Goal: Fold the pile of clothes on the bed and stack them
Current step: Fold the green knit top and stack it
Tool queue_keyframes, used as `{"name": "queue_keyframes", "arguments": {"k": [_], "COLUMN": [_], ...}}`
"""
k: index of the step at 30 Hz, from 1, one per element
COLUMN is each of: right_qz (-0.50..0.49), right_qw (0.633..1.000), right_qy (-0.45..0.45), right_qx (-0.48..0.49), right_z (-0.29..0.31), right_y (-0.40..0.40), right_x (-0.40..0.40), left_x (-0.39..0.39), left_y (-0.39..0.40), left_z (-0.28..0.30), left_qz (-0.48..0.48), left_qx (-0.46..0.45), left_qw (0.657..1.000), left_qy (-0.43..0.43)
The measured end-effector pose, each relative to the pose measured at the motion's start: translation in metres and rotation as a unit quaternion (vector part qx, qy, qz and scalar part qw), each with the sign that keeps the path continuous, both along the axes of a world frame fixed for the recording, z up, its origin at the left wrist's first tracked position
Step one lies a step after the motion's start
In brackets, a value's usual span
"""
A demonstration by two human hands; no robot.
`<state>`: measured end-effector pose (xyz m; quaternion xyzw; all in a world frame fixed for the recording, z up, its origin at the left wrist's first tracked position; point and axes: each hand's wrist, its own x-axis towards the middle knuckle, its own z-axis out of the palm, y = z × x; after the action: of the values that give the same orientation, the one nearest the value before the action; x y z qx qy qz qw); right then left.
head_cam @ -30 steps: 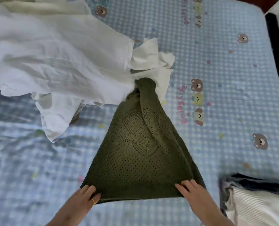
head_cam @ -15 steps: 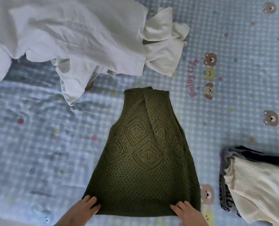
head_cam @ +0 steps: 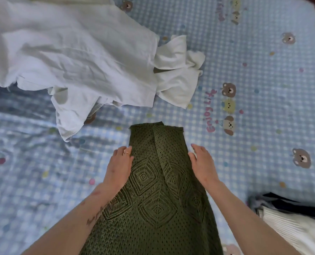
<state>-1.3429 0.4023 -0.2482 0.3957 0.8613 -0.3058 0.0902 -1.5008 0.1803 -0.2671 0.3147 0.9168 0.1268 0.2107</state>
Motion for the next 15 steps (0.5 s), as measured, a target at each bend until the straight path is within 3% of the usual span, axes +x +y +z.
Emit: {"name": "queue_keyframes", "arguments": {"k": [3,8,12,15], "right_qz": [-0.020,0.016,-0.103,-0.145], "right_qw": [0.999,0.998,0.992,0.987], "right_qy": [0.015,0.049,0.069,0.043], "right_qx": [-0.024,-0.034,0.016,0.054], "right_z": [-0.024,-0.057,-0.058,-0.052], "right_y": [0.026,0.046,0.095,0.143], "right_x": [-0.053,-0.094,-0.076,-0.058], "left_x": [-0.043,-0.078,-0.108,-0.134], "left_y": [0.050,0.085,0.082,0.073], "left_z": [-0.019,-0.039,-0.044,-0.046], "left_qz": [0.027,-0.036,0.044,0.045], "left_qx": [-0.008,0.010,0.023,-0.018], "left_qw": [0.999,0.998,0.997,0.994], "left_qy": [0.022,0.041,0.056,0.094]}}
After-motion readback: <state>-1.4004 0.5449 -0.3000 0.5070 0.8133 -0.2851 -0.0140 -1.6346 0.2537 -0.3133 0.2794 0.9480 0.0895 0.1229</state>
